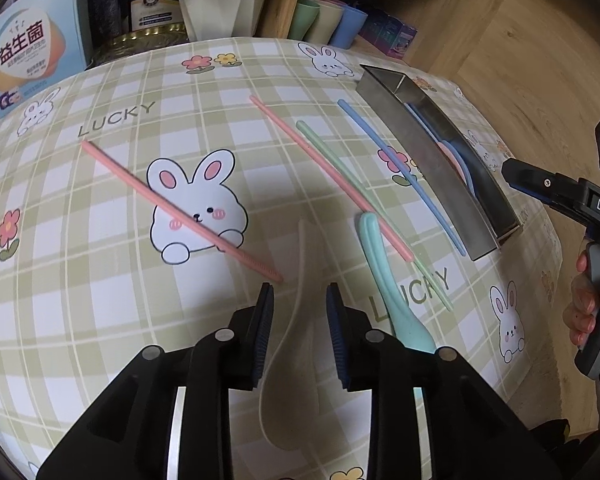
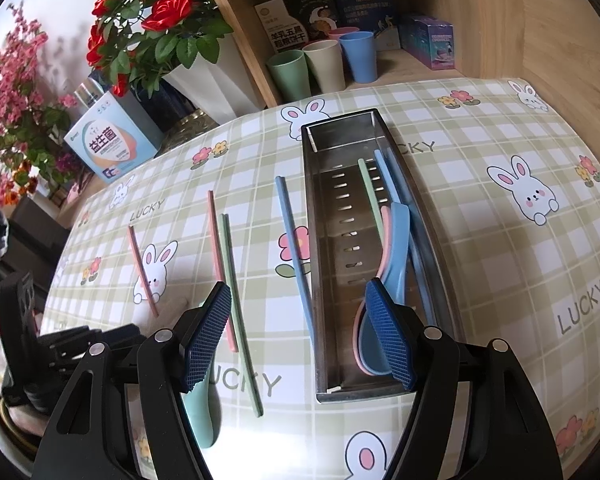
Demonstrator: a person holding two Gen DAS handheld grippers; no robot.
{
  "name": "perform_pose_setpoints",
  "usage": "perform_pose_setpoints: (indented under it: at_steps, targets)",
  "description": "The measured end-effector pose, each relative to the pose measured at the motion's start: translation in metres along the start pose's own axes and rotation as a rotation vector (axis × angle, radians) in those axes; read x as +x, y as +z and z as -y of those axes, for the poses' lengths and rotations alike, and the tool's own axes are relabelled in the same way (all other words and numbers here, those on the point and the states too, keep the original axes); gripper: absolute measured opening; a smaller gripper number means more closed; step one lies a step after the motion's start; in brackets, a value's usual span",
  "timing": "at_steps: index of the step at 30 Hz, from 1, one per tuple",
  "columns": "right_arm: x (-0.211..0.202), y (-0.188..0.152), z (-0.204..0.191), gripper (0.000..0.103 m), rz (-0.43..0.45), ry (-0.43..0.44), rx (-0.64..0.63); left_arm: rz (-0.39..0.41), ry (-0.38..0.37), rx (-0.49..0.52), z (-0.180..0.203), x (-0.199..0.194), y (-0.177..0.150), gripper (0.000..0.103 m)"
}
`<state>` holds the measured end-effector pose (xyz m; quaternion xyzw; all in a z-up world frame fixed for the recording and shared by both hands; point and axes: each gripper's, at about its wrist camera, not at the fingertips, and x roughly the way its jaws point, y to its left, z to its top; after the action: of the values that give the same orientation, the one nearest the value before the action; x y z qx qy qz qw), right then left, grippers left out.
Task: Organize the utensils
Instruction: 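Lift the cream spoon off the table with the left tool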
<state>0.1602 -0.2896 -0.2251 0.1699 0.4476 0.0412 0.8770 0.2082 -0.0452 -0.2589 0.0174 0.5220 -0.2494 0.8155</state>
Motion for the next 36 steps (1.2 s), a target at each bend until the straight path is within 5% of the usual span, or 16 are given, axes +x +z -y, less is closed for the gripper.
perform_pose_setpoints:
  at_steps: [12,14,16,28,36]
  targets:
    - [0.002,0.0,0.003,0.068,-0.001,-0.005,0.004,-0.026,0.063,0.065,0.01,0.021,0.001,0.027]
    - [0.001,0.0,0.003,0.068,-0.001,-0.006,0.006,-0.026,0.076,0.08,0.013,0.022,0.001,0.015]
    - [0.001,-0.001,0.003,0.068,-0.001,-0.009,0.007,-0.025,0.075,0.074,0.012,0.022,0.0,0.014]
    - [0.007,-0.002,-0.02,0.067,-0.016,0.03,-0.071,0.16,0.078,-0.236,-0.029,-0.029,-0.03,0.013]
    - [0.053,-0.002,-0.114,0.056,-0.098,0.124,-0.368,0.212,0.129,-0.34,-0.07,-0.052,-0.044,0.013]
